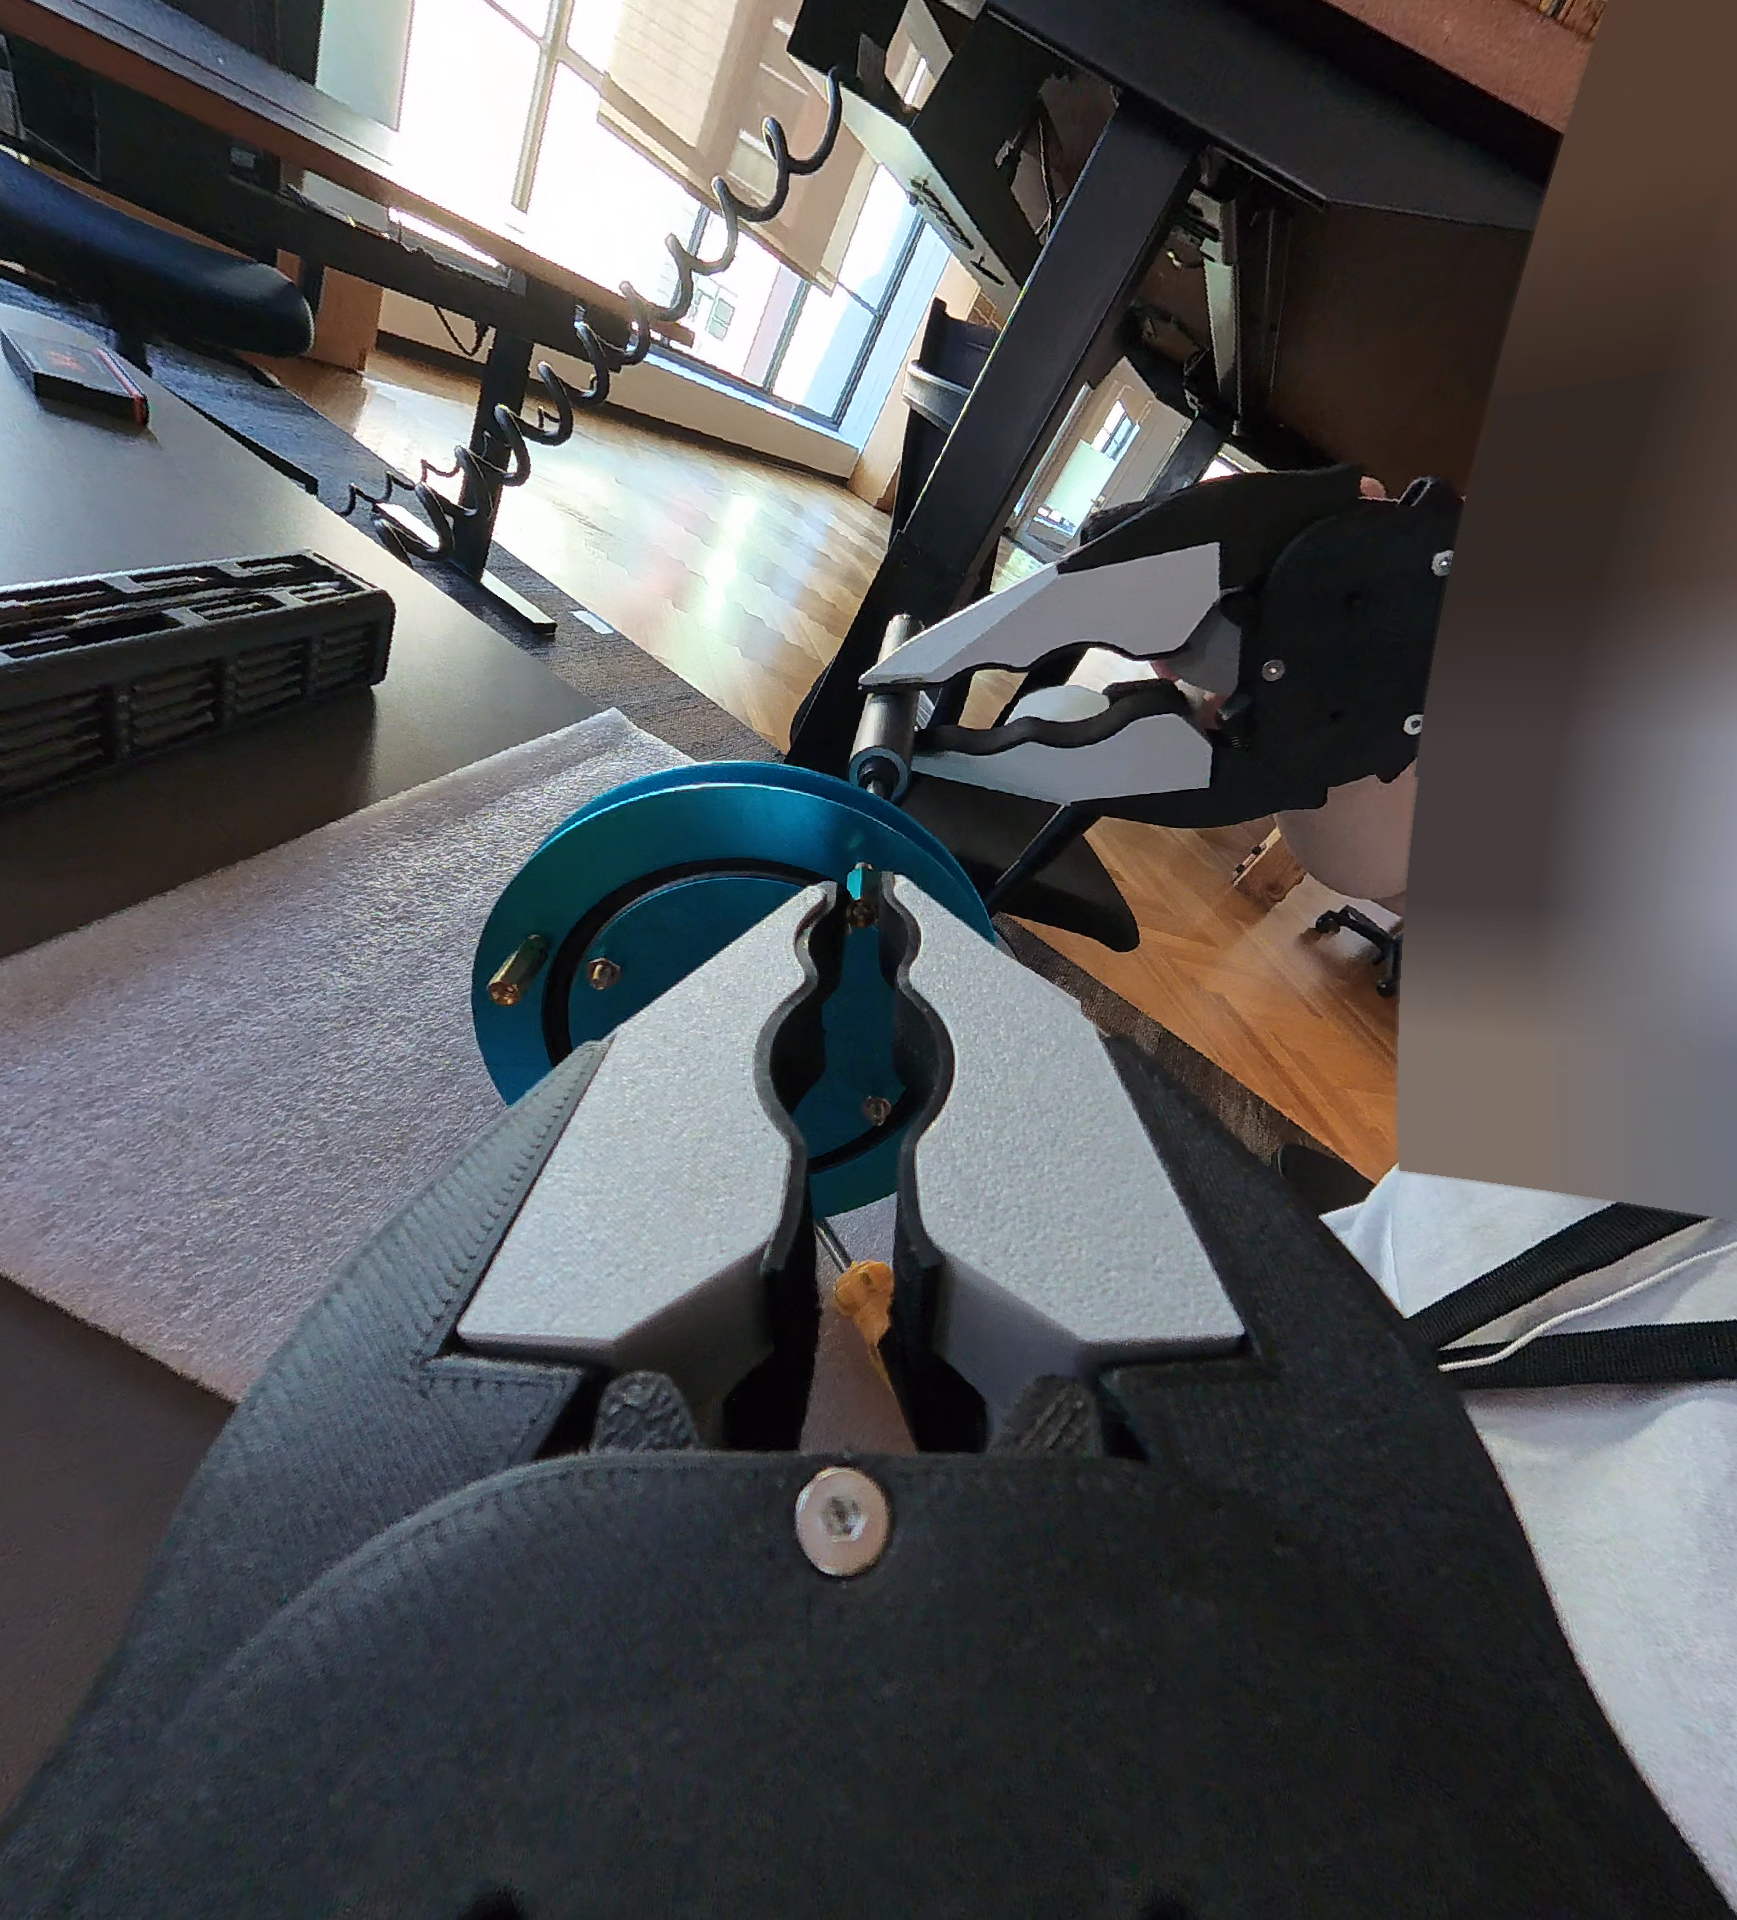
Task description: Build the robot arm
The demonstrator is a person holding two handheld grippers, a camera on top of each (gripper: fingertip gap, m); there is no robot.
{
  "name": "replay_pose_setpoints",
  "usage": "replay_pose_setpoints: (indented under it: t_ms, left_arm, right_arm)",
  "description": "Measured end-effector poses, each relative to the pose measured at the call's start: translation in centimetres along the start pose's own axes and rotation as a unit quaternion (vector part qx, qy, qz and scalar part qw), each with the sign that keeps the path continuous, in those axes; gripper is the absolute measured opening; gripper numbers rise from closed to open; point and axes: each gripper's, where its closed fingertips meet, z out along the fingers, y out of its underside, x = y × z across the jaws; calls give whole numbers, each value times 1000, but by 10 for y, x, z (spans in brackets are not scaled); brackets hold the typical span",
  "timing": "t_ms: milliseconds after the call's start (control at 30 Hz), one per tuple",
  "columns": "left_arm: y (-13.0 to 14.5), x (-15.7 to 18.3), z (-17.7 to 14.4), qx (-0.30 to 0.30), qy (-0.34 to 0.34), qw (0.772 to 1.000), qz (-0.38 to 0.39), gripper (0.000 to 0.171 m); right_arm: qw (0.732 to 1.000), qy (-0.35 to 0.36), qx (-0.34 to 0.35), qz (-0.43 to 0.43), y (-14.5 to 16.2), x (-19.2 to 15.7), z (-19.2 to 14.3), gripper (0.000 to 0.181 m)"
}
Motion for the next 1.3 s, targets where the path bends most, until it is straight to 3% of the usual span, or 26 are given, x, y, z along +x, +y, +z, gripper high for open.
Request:
replay_pose_setpoints:
  t_ms: [133, 400, 633, 833, 1133, 1300]
  left_arm:
    - [-1, -2, -1, 4, -3, 1000, -3, 4]
    - [-2, -3, -4, 7, -5, 1000, -8, 4]
    - [-3, -7, -14, 27, -12, 999, -28, 4]
    - [-2, -6, -19, 35, -11, 998, -47, 3]
    - [0, -3, -20, 34, -12, 998, -50, 3]
    - [0, -3, -20, 36, -12, 998, -52, 4]
  right_arm:
    - [1000, 14, 13, 4, -2, 3, 0, 16]
    - [995, -60, 13, 81, 17, -20, 16, 16]
    - [960, -196, 69, 186, 18, -51, 32, 16]
    - [947, -263, 60, 174, 9, -71, 43, 16]
    - [864, -398, 118, 284, 3, -88, 55, 15]
    - [847, -418, 146, 294, 5, -90, 52, 16]
